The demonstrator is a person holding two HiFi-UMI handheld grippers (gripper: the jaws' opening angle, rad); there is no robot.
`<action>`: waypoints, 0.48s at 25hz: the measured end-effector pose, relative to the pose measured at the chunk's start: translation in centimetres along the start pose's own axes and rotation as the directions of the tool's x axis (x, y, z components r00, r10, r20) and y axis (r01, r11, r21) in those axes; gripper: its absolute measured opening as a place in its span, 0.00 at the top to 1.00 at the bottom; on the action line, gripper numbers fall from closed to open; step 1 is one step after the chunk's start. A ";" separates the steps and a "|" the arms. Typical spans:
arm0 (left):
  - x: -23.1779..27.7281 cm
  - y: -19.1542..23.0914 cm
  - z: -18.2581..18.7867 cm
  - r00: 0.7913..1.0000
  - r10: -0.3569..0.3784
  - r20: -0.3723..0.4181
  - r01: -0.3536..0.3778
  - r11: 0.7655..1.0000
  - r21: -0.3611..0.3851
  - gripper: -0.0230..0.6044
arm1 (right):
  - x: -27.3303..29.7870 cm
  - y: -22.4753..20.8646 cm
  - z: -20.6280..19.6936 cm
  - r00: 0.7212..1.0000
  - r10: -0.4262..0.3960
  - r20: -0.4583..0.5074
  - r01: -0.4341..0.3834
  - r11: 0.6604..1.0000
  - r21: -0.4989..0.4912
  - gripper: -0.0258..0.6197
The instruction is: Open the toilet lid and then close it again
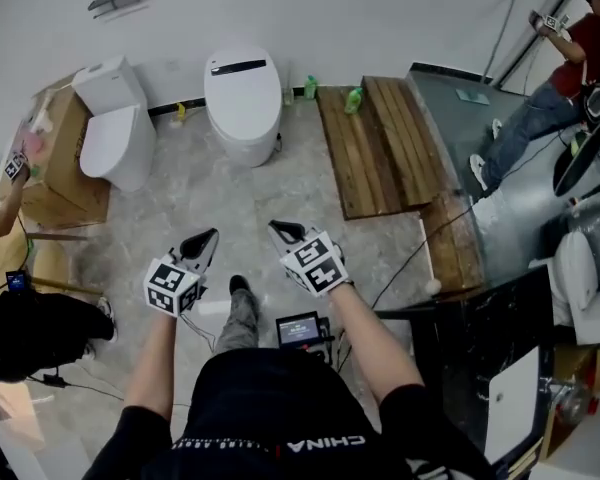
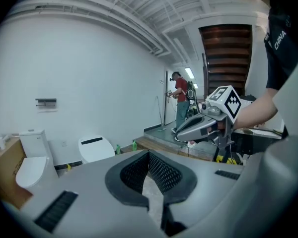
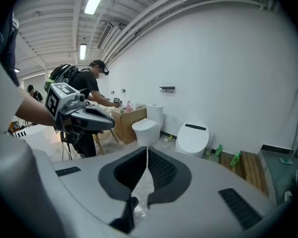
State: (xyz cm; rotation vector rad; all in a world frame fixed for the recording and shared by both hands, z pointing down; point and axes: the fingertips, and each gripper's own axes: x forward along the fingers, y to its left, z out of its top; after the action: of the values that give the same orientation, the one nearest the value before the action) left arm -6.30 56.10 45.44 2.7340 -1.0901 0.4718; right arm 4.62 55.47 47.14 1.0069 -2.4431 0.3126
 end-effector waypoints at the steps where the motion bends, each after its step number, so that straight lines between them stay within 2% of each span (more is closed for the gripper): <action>1: 0.8 1.5 0.1 1.000 -0.007 0.002 0.007 1.000 -0.008 0.95 | 1.2 -0.7 0.4 1.000 -0.007 -0.012 0.007 1.000 -0.002 0.93; 5: 4.1 8.1 0.9 0.999 -0.039 -0.013 0.039 0.999 -0.004 0.95 | 6.6 -4.4 3.0 0.998 -0.038 -0.053 0.039 0.999 0.010 0.93; 9: 6.4 14.6 2.2 0.997 -0.067 -0.033 0.068 0.997 0.028 0.95 | 11.6 -8.4 6.5 0.996 -0.085 -0.041 0.087 0.995 0.046 0.93; 12: 7.5 19.2 2.9 0.997 -0.077 -0.022 0.077 0.997 -0.013 0.95 | 14.2 -10.4 9.1 0.992 -0.118 -0.042 0.121 0.990 0.074 0.93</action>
State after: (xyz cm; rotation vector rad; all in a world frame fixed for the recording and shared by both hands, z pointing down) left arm -13.79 36.66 45.91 2.7417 -0.9752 0.4820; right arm 0.13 36.14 46.81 1.1647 -2.3412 0.3832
